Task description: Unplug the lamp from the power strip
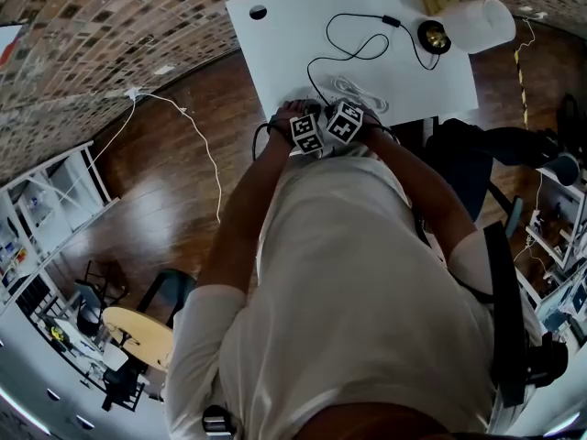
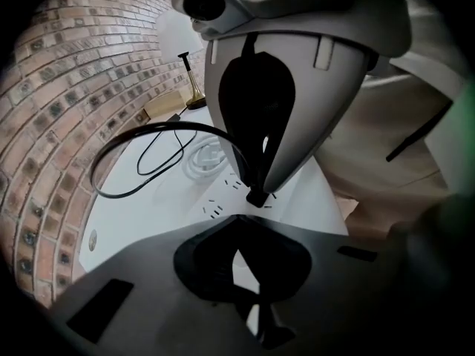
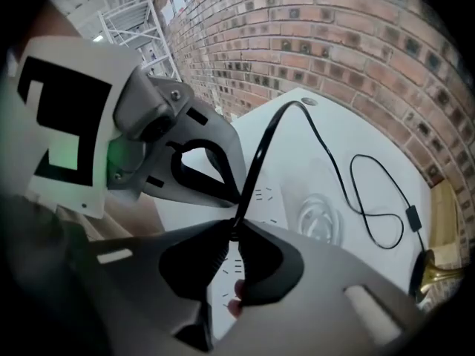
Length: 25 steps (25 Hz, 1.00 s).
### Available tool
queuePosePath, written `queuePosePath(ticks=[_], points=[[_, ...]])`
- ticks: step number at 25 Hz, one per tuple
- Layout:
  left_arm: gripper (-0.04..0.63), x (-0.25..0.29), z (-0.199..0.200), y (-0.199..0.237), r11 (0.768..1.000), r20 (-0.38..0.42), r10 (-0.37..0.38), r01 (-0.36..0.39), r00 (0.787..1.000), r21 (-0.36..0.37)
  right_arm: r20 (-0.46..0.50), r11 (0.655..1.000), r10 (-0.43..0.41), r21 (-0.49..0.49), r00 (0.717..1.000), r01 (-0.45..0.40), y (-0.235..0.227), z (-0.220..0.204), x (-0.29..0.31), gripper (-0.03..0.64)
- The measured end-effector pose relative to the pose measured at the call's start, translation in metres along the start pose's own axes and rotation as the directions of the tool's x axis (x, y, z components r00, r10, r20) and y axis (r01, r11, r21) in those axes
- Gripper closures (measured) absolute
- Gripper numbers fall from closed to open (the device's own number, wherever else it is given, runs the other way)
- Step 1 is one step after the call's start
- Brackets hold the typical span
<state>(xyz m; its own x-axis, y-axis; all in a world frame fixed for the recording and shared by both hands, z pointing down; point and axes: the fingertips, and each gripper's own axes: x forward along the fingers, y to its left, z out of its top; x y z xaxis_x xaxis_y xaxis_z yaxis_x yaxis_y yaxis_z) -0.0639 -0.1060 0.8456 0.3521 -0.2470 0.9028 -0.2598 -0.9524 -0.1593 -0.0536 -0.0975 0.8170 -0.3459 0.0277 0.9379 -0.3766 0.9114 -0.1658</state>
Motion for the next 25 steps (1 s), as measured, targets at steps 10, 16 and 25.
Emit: queuePosePath(ticks=[10, 16, 25], points=[[0.609, 0.0002, 0.0020, -0.0009, 1.000, 0.014, 0.006, -0.006, 1.000, 0.001, -0.013, 1.000, 0.010, -0.022, 1.000, -0.010, 0.0004, -0.0025, -0.0009, 0.580], [0.609, 0.0016, 0.0037, -0.0034, 1.000, 0.016, -0.006, 0.005, 1.000, 0.025, 0.058, 1.000, 0.013, -0.019, 0.998, -0.012, 0.0015, -0.0062, -0.0041, 0.580], [0.609, 0.0018, 0.0049, -0.0053, 0.999, 0.024, -0.009, 0.008, 1.000, 0.036, 0.048, 1.000, 0.017, -0.006, 0.999, -0.017, 0.0002, -0.0082, -0.0038, 0.580]])
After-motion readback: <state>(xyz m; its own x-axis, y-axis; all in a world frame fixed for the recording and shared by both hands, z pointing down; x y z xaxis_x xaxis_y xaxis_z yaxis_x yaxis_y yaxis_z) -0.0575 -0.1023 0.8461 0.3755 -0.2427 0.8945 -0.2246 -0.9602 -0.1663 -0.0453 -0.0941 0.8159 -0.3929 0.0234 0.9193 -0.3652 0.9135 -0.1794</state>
